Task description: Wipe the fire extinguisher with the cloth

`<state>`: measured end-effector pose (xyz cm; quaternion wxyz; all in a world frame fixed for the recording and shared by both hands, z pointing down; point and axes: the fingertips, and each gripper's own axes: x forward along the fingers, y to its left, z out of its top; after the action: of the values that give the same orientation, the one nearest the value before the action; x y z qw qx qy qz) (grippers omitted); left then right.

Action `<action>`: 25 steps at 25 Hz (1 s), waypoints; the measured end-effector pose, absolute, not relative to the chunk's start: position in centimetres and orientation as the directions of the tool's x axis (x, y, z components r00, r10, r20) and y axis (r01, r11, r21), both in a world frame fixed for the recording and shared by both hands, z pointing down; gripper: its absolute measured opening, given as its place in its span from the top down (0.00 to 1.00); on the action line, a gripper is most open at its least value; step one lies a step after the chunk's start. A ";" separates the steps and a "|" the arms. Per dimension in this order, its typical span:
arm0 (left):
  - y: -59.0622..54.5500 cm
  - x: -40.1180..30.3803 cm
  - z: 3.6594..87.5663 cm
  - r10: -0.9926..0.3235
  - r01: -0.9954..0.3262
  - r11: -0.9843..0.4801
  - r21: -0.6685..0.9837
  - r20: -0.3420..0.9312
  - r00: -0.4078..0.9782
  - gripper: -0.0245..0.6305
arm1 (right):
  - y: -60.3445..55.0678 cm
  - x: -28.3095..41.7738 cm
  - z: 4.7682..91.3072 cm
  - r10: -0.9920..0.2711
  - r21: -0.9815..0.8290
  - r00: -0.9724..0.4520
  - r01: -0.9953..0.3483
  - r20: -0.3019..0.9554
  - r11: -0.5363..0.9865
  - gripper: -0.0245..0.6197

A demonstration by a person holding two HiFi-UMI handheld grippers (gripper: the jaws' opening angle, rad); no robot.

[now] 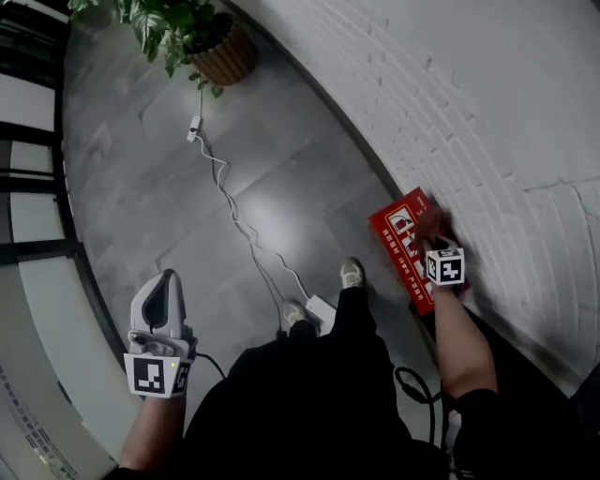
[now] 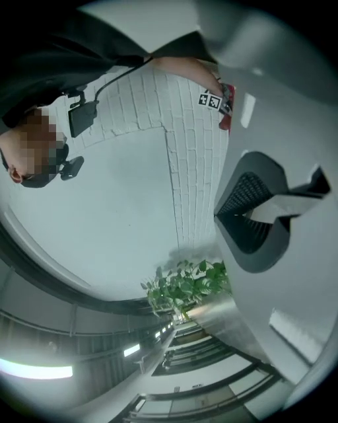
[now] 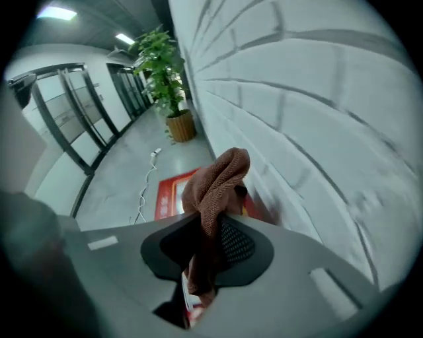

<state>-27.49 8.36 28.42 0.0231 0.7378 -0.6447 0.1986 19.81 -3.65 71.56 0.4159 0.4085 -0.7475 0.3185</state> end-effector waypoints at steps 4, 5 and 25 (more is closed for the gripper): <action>11.8 -31.9 27.3 -0.944 -0.961 -0.035 -0.273 0.324 -0.058 0.96 | -10.0 11.9 71.9 -0.320 -0.130 -0.366 -0.811 0.874 0.571 0.86; 12.5 -32.1 27.0 -0.943 -0.958 -0.018 -0.287 0.323 -0.079 0.96 | -11.0 10.7 72.0 -0.312 -0.120 -0.360 -0.801 0.879 0.586 0.86; 7.1 -25.5 29.2 -0.933 -0.943 -0.273 -0.190 0.293 0.211 0.96 | 11.6 31.7 74.7 -0.191 -0.112 -0.123 -0.991 0.974 0.066 0.86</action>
<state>-25.46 7.07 29.16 0.0151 0.7778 -0.6029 0.1767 31.73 11.61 74.71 0.4317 0.5020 -0.5888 0.4636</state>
